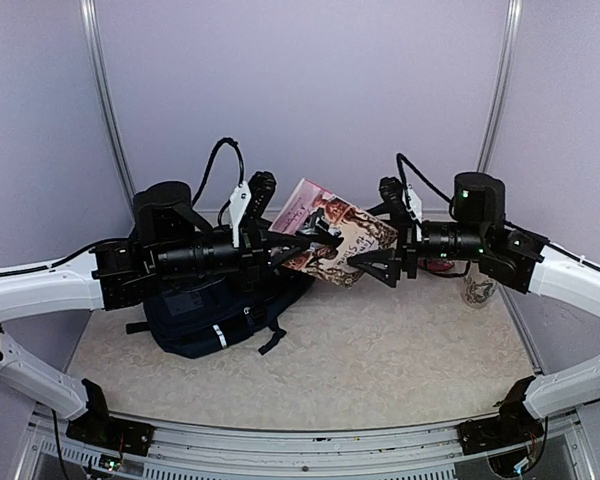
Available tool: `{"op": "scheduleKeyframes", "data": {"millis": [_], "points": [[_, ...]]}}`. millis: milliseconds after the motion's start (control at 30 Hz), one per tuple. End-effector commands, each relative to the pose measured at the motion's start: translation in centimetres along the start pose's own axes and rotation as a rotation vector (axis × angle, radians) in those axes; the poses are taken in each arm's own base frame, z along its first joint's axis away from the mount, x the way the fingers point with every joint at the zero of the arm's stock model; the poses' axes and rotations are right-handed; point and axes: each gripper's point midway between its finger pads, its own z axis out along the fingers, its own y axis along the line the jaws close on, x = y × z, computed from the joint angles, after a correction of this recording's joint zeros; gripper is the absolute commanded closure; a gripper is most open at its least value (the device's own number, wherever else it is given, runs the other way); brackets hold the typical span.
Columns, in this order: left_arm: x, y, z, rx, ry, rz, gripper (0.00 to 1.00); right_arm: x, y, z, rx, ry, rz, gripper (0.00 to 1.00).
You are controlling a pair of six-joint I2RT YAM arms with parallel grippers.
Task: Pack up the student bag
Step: Pass from the right arm to the left, then pass from the left arm to the right
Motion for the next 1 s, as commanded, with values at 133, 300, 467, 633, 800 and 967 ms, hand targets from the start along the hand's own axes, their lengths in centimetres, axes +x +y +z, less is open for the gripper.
{"op": "scheduleKeyframes", "data": {"millis": [133, 300, 467, 633, 800, 967], "points": [[-8.0, -1.4, -2.7, 0.051, -0.308, 0.043, 1.00, -5.2, 1.6, -4.3, -0.172, -0.422, 0.105, 0.00], [-9.4, -1.6, -3.0, 0.063, -0.359, 0.037, 1.00, -6.1, 2.7, -5.1, -0.248, -0.523, 0.120, 0.00], [-9.3, -2.5, -2.9, 0.124, -0.379, 0.027, 1.00, -6.5, 3.0, -4.7, -0.323, -0.560, 0.158, 0.01], [-8.7, -2.7, -2.6, 0.140, -0.365, 0.016, 1.00, -7.1, 3.3, -4.5, -0.390, -0.583, 0.165, 0.16], [-7.6, -2.6, -2.2, 0.137, -0.334, 0.022, 1.00, -7.9, 4.2, -4.5, -0.463, -0.573, 0.142, 0.74], [-6.5, -1.5, -2.2, 0.079, -0.307, 0.018, 1.00, -7.3, 2.4, -3.1, -0.384, -0.508, 0.232, 1.00]]}}
